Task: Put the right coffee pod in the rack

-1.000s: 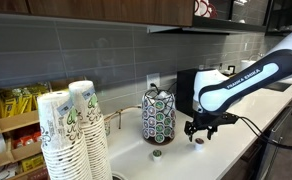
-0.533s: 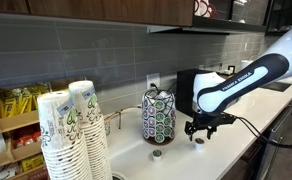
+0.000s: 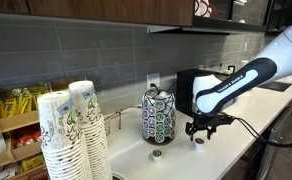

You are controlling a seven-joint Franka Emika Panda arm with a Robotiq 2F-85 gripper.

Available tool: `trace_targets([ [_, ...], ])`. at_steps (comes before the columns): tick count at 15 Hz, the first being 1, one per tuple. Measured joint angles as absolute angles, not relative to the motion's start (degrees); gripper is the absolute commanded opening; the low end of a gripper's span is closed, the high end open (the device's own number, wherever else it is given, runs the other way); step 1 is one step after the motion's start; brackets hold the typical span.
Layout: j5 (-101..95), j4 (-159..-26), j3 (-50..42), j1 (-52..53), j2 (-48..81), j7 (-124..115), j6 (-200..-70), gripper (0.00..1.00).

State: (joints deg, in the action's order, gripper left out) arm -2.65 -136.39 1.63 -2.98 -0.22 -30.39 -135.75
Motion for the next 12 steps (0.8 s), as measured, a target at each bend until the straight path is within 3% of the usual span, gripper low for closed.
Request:
trace_targets([
  [4, -2.6, -135.9, 0.9, -2.9, 0.7, -30.4, -135.8, 0.84],
  [6, -2.6, -135.6, 0.8, -2.9, 1.1, -30.4, -135.8, 0.73],
  [9, -2.6, -135.2, 0.7, -2.8, 1.7, -30.4, -135.8, 0.39],
  [11, -2.6, -135.0, 0.6, -2.7, 1.9, -30.4, -135.8, 0.28],
  [12, -2.6, -134.9, 0.5, -2.7, 1.9, -30.4, -135.8, 0.27],
])
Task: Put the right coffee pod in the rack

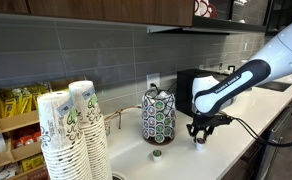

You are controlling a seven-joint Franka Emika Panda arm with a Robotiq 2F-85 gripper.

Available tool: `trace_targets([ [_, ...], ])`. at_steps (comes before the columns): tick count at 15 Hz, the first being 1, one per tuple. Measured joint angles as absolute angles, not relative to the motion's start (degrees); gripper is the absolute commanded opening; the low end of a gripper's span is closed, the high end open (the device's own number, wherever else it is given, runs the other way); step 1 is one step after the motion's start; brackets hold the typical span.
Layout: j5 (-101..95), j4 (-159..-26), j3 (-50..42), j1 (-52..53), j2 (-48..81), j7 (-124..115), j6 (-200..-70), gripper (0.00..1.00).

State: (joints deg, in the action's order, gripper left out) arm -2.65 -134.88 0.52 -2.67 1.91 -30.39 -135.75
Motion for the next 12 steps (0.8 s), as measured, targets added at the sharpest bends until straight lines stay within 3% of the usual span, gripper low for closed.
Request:
trace_targets([
  [1, -2.6, -134.9, 0.5, -2.7, 1.9, -30.4, -135.8, 0.27],
  [2, -2.6, -134.8, 0.4, -2.6, 1.9, -30.4, -135.8, 0.36],
  [3, -2.6, -134.8, 0.4, -2.6, 1.9, -30.4, -135.8, 0.60],
  [4, -2.6, -134.7, 0.4, -2.6, 1.9, -30.4, -135.8, 0.76],
  [7, -2.6, -134.7, 0.3, -2.6, 1.9, -30.4, -135.8, 0.96],
  [10, -2.6, -134.7, 0.1, -2.6, 1.9, -30.4, -135.7, 1.00],
  [11, -2.6, -134.8, -0.1, -2.6, 1.9, -30.4, -135.7, 0.91],
  [12, -2.6, -134.8, -0.2, -2.6, 1.9, -30.3, -135.6, 0.75],
])
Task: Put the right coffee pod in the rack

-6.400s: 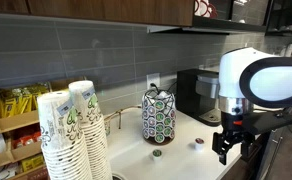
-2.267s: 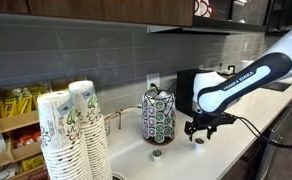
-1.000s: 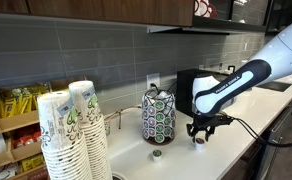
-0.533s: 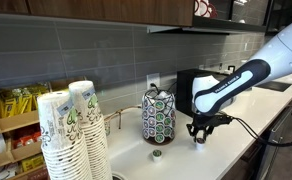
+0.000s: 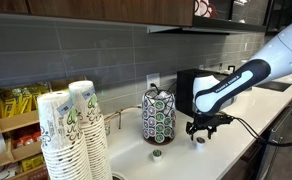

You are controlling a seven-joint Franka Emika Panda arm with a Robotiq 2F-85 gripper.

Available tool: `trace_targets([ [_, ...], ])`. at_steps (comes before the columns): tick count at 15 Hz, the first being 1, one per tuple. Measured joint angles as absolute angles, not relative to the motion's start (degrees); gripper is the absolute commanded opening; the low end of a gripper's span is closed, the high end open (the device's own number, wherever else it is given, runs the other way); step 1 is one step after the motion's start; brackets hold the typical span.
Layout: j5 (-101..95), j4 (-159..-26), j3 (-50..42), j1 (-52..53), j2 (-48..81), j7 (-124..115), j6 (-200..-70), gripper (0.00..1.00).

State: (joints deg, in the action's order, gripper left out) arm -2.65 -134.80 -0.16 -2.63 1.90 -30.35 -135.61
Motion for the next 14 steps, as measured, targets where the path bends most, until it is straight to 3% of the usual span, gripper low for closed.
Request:
trace_targets([
  [1, -2.7, -134.9, -0.3, -2.6, 1.9, -30.3, -135.5, 0.73],
  [7, -2.6, -135.0, -0.6, -2.6, 1.9, -30.3, -134.7, 0.28],
  [14, -2.7, -135.5, -0.6, -2.6, -0.9, -30.4, -132.7, 0.27],
])
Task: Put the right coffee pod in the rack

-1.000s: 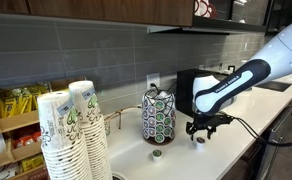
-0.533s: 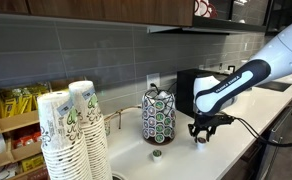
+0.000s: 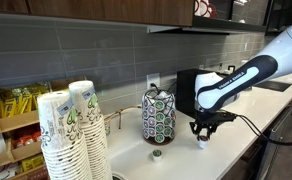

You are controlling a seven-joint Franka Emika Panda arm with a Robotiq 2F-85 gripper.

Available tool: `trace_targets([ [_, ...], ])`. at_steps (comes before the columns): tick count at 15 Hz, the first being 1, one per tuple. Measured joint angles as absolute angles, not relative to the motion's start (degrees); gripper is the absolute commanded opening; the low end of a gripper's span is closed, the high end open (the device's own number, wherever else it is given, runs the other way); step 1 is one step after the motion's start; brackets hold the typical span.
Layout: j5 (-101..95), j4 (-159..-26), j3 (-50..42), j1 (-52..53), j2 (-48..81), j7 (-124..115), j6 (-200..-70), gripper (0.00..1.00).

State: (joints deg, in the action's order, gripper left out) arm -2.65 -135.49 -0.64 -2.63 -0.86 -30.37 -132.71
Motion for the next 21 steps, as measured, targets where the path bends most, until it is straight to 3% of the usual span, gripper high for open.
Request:
trace_targets([
  [11, 16.5, -144.6, -0.6, -0.1, -17.0, -13.7, -143.5, 0.27],
  [21, 41.0, -148.7, -5.3, 10.4, -23.9, 5.4, -156.8, 0.27],
])
